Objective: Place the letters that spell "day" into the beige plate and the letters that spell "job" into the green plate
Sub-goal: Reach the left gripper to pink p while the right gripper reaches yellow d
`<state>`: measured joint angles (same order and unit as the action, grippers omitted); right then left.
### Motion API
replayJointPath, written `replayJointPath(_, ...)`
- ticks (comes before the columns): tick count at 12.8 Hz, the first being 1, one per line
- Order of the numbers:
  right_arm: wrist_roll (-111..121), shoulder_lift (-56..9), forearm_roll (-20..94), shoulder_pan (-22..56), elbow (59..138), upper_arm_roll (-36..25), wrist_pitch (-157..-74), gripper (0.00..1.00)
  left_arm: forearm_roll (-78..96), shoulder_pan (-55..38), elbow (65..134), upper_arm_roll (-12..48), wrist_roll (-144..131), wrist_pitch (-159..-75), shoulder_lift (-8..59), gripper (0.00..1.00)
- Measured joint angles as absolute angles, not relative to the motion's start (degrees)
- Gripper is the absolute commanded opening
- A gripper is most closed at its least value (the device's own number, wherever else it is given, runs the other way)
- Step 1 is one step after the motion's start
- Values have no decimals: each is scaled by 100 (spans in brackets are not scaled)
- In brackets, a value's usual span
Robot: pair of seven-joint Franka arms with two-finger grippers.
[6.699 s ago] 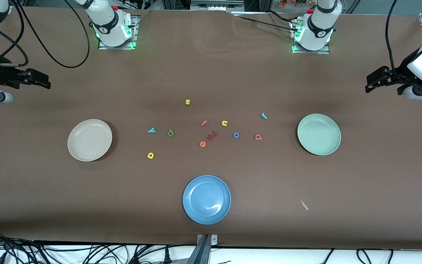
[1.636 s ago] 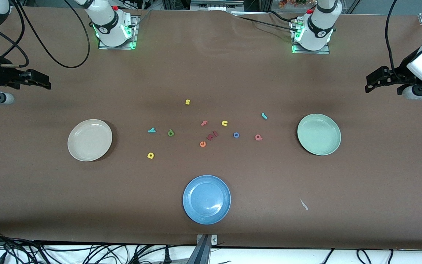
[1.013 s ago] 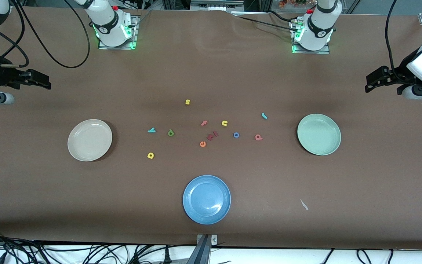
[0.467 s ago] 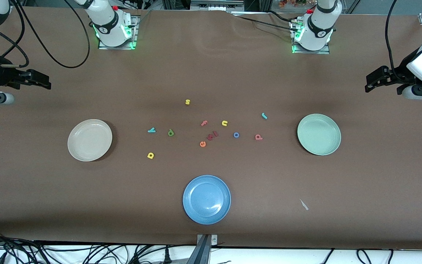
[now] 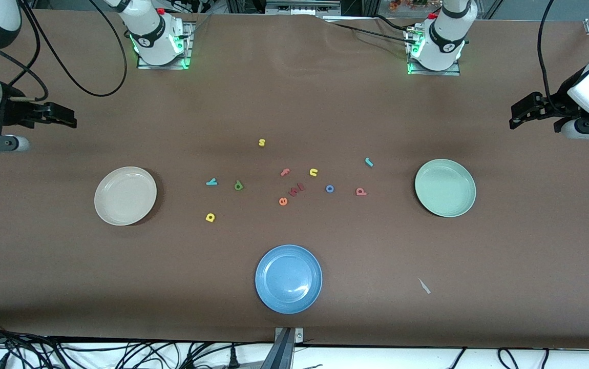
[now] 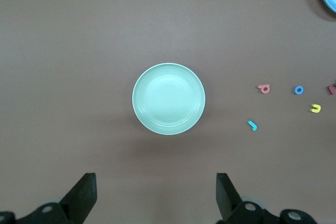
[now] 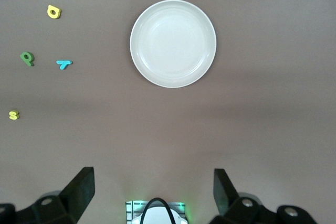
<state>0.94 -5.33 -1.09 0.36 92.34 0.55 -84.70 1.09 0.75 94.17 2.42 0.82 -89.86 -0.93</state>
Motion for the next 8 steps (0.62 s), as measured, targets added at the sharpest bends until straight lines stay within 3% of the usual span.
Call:
replayJointPath(4, 89, -695, -90, 92, 9235, 73, -8463, 100, 110, 2, 9420, 244, 82, -8975, -50, 100)
replayJointPath(8, 62, -836, -26, 295, 9237, 82, -8576, 100, 123, -642, 9412, 283, 63, -9000, 357, 100)
